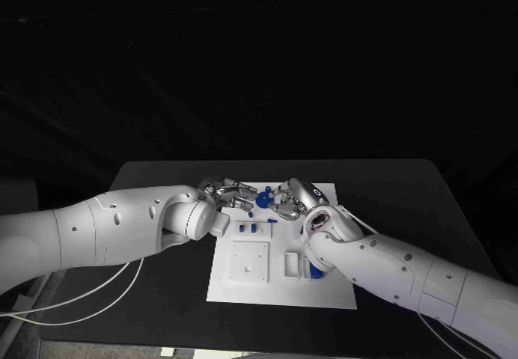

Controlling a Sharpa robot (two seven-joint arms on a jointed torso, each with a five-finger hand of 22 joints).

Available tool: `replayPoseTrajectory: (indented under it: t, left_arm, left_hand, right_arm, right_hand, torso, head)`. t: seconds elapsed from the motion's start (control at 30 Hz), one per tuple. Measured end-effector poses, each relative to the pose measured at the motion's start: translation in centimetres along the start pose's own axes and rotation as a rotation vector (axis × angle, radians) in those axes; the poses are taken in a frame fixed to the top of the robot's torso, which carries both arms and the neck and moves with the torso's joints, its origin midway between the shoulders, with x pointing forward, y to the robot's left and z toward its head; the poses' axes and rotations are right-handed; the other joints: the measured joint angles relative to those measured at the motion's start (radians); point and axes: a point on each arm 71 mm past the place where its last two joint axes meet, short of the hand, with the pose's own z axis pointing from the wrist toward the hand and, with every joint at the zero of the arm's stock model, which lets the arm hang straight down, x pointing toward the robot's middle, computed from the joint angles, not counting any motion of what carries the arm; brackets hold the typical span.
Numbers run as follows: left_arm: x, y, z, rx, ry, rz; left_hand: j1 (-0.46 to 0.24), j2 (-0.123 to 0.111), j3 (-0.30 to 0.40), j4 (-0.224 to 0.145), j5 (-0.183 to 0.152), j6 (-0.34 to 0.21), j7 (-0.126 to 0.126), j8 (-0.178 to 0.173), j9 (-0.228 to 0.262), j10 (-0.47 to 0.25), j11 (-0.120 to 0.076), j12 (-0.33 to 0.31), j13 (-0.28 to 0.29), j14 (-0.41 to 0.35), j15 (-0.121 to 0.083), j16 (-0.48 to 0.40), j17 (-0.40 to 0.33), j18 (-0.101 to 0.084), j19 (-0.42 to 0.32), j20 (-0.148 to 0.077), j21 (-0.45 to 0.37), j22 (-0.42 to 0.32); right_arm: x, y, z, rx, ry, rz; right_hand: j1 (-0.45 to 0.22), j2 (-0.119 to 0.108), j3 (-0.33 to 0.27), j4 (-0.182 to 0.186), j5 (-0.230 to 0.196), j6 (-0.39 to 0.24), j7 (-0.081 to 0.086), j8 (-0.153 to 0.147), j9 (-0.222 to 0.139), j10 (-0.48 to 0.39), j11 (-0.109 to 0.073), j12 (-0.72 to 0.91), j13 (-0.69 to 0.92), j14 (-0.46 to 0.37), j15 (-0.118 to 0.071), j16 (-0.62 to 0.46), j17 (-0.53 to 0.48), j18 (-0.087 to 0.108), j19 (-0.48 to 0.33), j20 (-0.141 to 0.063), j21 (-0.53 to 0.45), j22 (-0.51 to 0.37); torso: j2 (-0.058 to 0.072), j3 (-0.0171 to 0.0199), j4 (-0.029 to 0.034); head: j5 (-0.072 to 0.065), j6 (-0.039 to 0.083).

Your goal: Assemble the parts on the task board

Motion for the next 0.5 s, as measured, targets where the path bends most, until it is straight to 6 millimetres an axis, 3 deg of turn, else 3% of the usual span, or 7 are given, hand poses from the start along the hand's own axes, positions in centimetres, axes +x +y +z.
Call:
replayPoseTrajectory:
  t: [0.2,0.5]
  left_arm:
    - [-0.2,-0.2,0.0,0.026,-0.003,0.02]
    - [-0.4,-0.4,-0.1,0.066,-0.012,0.039]
  left_hand:
    - [-0.017,-0.017,-0.008,0.008,0.0,-0.019,0.006,0.0,0.0,-0.015,0.007,0.0,0.001,-0.004,0.004,0.0,0.0,0.0,0.0,0.0,-0.013,0.001]
    - [-0.028,-0.028,-0.03,0.014,0.0,-0.07,0.013,-0.005,-0.002,-0.05,0.022,0.0,0.001,-0.006,0.005,0.0,0.006,0.0,0.003,0.003,-0.034,-0.013]
  right_arm:
    - [-0.6,-0.2,0.5,-0.004,0.059,-0.069]
    - [-0.8,-0.9,2.2,-0.007,0.195,-0.268]
  right_hand:
    - [0.016,-0.005,-0.038,-0.038,-0.013,0.015,-0.004,0.0,0.0,-0.003,-0.003,0.013,0.008,-0.003,-0.003,0.0,0.0,0.0,-0.012,-0.001,0.01,0.018]
    - [0.05,0.01,-0.144,-0.043,-0.013,0.031,-0.009,0.0,0.001,-0.003,-0.003,0.039,0.033,-0.003,-0.003,0.019,0.009,0.0,-0.017,0.004,0.01,0.022]
  torso:
    - [0.0,0.0,-0.0002]
    - [0.0,0.0001,0.0012]
  head:
    - [0.003,0.001]
    - [0.005,0.004]
